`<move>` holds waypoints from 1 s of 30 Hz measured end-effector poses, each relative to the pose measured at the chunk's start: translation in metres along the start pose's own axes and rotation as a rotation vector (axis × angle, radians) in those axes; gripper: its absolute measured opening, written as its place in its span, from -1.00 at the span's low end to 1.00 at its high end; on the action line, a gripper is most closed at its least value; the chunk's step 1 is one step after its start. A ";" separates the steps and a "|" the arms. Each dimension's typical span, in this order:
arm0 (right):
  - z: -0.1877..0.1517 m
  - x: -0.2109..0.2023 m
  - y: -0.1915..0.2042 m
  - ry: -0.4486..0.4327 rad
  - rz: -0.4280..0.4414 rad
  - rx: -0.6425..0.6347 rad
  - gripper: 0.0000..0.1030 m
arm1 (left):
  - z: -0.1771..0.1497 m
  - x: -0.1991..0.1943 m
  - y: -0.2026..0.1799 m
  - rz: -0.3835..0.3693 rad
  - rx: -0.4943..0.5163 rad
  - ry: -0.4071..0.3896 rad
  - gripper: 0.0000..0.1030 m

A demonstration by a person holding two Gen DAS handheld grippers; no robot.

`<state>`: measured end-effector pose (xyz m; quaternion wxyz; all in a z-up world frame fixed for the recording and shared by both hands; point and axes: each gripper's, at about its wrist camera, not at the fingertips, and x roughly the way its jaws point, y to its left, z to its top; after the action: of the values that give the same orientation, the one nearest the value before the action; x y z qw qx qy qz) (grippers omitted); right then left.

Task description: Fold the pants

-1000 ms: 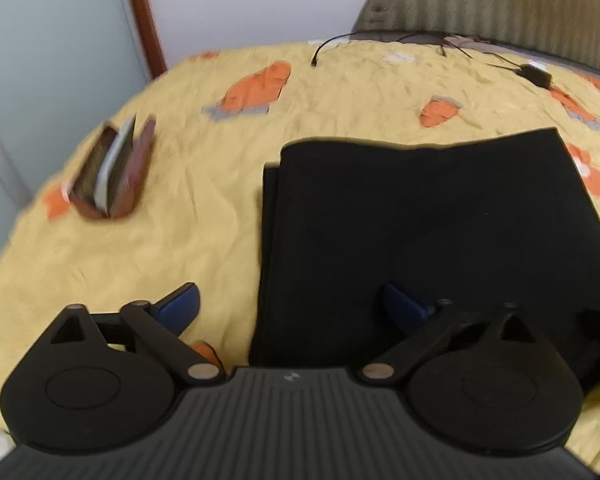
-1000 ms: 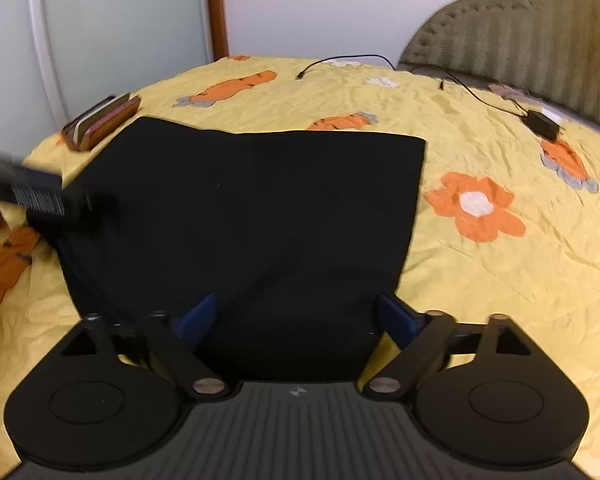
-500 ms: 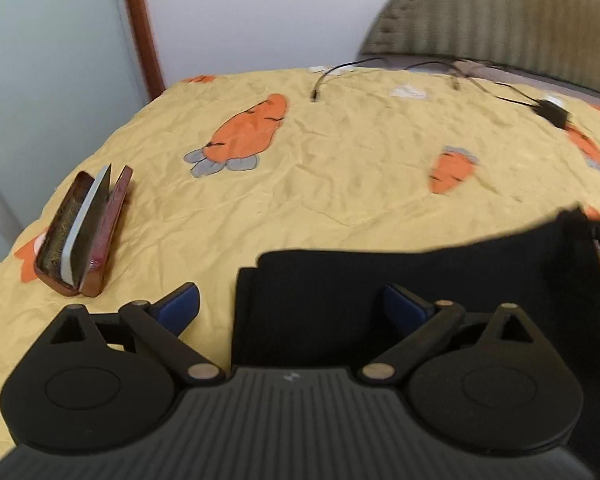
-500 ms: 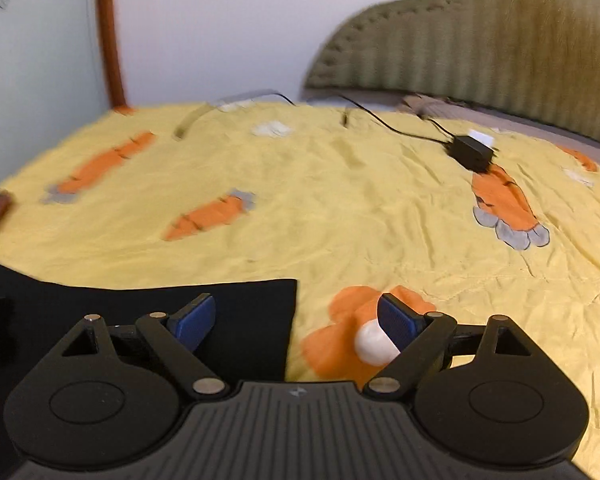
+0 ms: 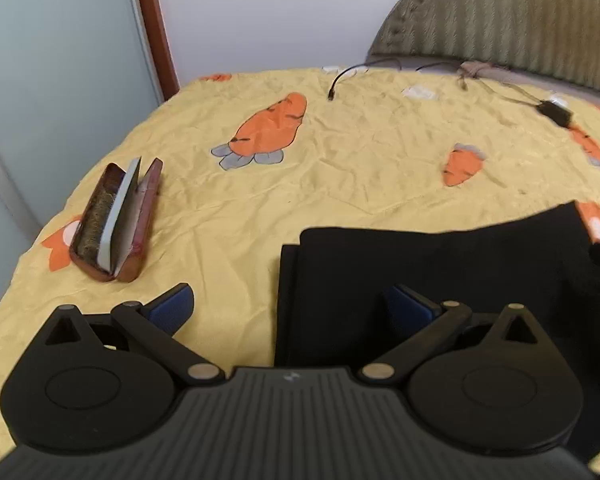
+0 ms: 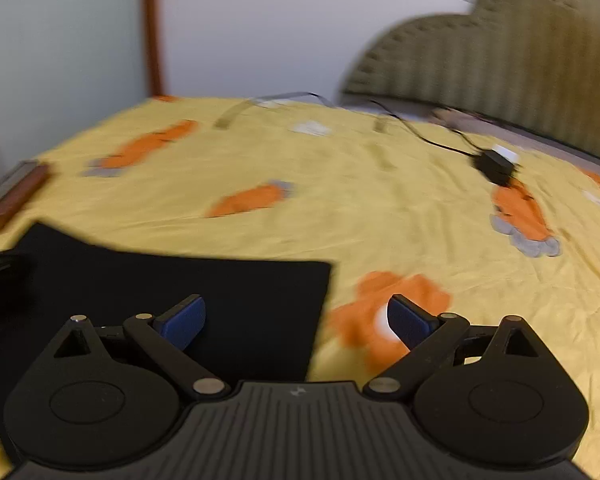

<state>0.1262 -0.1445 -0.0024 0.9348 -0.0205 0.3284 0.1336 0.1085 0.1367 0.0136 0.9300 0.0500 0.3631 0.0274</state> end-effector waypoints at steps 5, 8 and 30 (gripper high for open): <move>-0.025 -0.029 0.032 0.048 0.149 -0.040 0.90 | -0.023 -0.010 -0.011 0.084 0.090 0.003 1.00; -0.044 -0.013 0.044 0.132 0.120 -0.036 0.92 | -0.030 -0.006 -0.012 0.098 0.075 0.019 1.00; -0.063 -0.013 0.042 0.162 0.088 0.062 1.00 | -0.048 -0.014 -0.002 0.077 0.029 0.028 1.00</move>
<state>0.0668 -0.1156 -0.0415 0.8988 0.0120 0.4072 0.1620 0.0655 0.1367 -0.0122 0.9223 0.0770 0.3741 0.0584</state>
